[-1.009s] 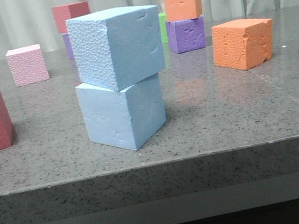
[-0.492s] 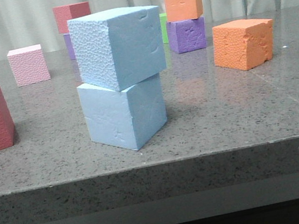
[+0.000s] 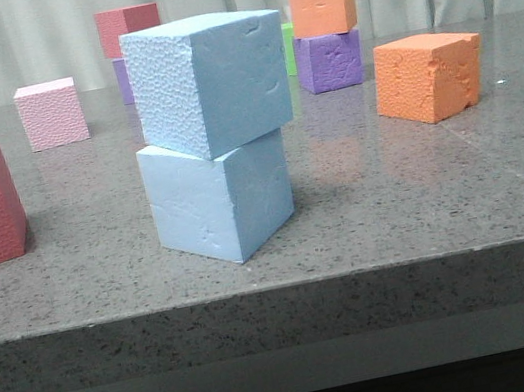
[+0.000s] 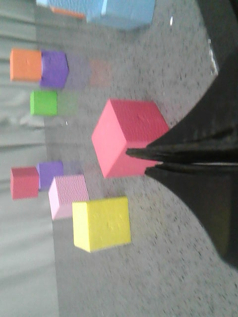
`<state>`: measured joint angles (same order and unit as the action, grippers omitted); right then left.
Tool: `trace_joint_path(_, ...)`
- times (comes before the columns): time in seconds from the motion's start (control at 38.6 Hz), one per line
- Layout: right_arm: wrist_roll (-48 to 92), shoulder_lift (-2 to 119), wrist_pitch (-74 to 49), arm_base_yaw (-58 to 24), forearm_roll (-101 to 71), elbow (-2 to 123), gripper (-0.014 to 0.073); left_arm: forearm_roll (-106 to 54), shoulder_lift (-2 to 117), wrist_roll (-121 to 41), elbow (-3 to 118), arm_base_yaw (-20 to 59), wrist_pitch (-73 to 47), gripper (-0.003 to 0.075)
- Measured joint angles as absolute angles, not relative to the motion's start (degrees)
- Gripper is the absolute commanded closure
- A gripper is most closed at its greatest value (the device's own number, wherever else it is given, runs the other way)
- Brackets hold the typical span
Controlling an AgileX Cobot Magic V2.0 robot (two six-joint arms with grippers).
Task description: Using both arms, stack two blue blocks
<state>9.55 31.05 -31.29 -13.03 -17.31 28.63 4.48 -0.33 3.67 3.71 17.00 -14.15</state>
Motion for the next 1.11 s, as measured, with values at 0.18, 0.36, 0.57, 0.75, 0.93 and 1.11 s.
trace_joint_path(0.18,9.55,31.05,-31.29,-13.03,-17.31,28.63,0.0663,4.48,-0.33,3.72,1.21,7.53,-12.93,0.0741)
trace_joint_path(0.36,9.55,31.05,-31.29,-13.03,-17.31,28.63,0.0663,4.48,-0.33,3.81,-0.33,3.61,-10.34,0.0741)
trace_joint_path(0.57,9.55,31.05,-31.29,-13.03,-17.31,28.63,0.0663,0.45,-0.33,3.81,-0.33,3.39,-9.74,0.0741)
trace_joint_path(0.75,9.55,31.05,-31.29,-13.03,-17.31,28.63,0.0663,-2.48,-0.33,3.81,-0.33,3.39,-9.74,0.0741)
trace_joint_path(0.93,9.55,31.05,-31.29,-13.03,-17.31,28.63,0.0663,-2.84,-0.33,2.86,-0.33,3.39,-9.74,0.0741)
trace_joint_path(1.11,9.55,31.05,-31.29,-13.03,-17.31,28.63,0.0663,-2.84,-0.33,2.64,-0.33,3.39,-9.74,0.0741)
